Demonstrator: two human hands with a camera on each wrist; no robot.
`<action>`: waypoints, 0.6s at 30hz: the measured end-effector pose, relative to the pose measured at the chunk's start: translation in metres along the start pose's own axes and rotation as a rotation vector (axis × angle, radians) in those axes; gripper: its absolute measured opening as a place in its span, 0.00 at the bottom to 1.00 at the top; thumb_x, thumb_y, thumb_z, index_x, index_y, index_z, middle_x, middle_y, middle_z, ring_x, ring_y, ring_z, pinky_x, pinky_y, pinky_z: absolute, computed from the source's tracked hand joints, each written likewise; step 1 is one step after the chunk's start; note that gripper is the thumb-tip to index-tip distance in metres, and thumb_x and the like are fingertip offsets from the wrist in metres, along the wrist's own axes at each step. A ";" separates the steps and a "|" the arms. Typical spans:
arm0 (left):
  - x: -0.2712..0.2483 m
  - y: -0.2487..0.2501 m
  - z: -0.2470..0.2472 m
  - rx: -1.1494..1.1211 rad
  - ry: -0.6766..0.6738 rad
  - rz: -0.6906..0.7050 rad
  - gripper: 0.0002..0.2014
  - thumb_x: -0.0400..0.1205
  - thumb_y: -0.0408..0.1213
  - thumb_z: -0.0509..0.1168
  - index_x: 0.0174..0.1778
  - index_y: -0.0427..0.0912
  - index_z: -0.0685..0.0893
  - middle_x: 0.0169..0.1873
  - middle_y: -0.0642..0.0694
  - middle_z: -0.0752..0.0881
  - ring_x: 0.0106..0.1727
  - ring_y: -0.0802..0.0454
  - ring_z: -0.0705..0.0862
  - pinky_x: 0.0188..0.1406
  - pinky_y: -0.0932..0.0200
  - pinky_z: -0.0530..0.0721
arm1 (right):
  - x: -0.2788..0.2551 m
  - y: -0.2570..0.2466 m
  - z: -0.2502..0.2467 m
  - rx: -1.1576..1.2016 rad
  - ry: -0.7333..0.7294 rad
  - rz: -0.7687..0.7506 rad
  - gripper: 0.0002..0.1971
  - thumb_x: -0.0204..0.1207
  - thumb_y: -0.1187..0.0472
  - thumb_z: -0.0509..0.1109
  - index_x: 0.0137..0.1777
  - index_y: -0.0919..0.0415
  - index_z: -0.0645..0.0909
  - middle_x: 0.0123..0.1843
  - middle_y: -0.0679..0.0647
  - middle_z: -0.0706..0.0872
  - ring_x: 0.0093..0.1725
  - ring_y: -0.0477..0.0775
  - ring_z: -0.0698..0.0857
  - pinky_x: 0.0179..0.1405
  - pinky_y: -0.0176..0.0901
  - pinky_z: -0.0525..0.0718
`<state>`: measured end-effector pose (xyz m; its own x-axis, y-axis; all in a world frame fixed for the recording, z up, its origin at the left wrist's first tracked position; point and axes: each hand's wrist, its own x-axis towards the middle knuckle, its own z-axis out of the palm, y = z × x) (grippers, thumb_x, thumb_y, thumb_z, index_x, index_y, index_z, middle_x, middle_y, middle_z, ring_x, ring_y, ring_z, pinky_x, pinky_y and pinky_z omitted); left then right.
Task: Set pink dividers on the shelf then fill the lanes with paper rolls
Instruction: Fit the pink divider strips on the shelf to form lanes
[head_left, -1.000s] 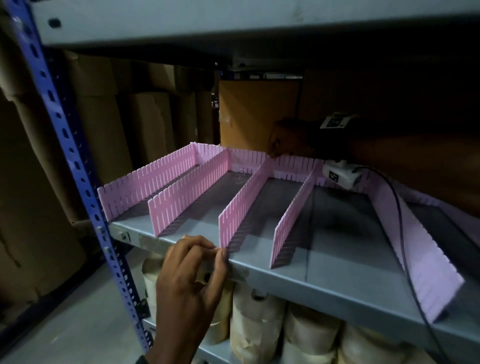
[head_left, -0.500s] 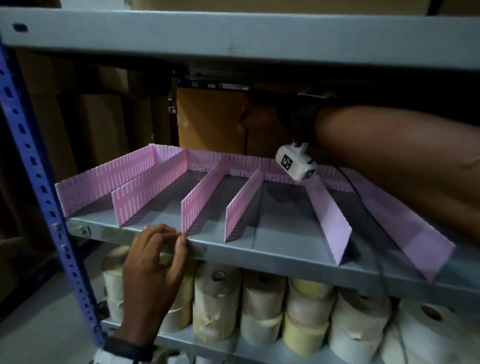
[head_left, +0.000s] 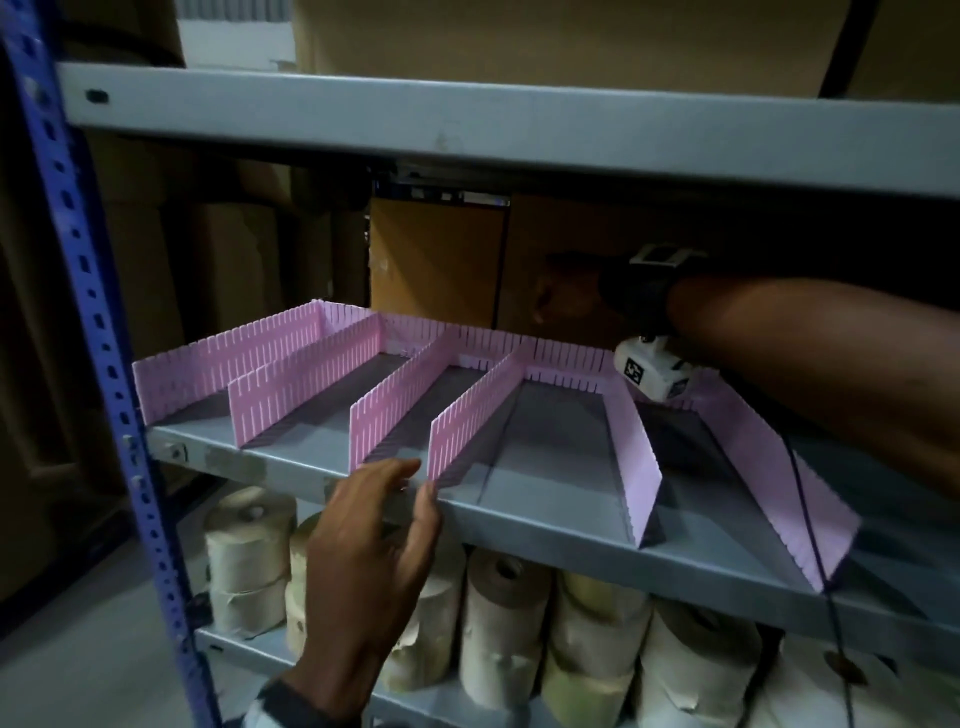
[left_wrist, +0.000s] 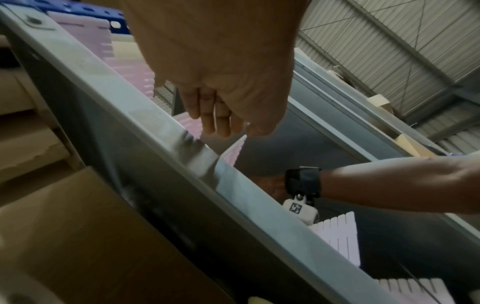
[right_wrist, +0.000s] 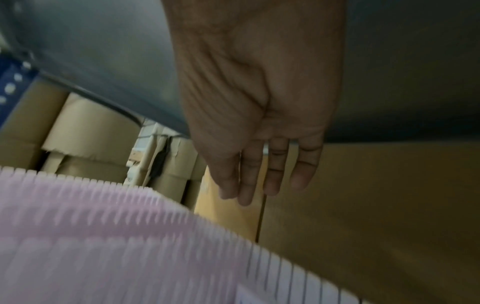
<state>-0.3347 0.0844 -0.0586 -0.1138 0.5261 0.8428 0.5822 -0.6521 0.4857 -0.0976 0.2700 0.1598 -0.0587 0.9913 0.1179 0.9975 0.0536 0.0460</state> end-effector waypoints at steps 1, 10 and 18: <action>0.001 0.001 0.004 0.011 -0.012 -0.026 0.13 0.82 0.43 0.68 0.56 0.38 0.89 0.49 0.48 0.90 0.49 0.47 0.89 0.49 0.49 0.84 | 0.002 0.001 0.007 -0.004 -0.015 -0.037 0.26 0.82 0.51 0.68 0.77 0.61 0.73 0.75 0.62 0.77 0.72 0.65 0.78 0.71 0.58 0.78; -0.002 0.009 0.025 0.056 -0.036 -0.036 0.12 0.83 0.46 0.66 0.46 0.43 0.91 0.46 0.53 0.88 0.51 0.49 0.86 0.72 0.31 0.77 | 0.024 0.008 0.028 -0.023 -0.150 -0.224 0.16 0.84 0.58 0.66 0.66 0.65 0.83 0.67 0.60 0.84 0.60 0.56 0.83 0.51 0.34 0.74; -0.004 0.013 0.033 0.090 -0.017 0.007 0.11 0.82 0.49 0.70 0.41 0.46 0.91 0.45 0.54 0.89 0.52 0.50 0.88 0.76 0.25 0.69 | 0.044 0.029 0.036 -0.012 -0.133 -0.300 0.13 0.85 0.65 0.64 0.63 0.71 0.84 0.64 0.68 0.85 0.63 0.66 0.84 0.60 0.46 0.80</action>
<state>-0.2999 0.0920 -0.0632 -0.0961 0.5312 0.8418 0.6534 -0.6043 0.4559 -0.0703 0.3192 0.1309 -0.3436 0.9385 -0.0334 0.9359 0.3452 0.0704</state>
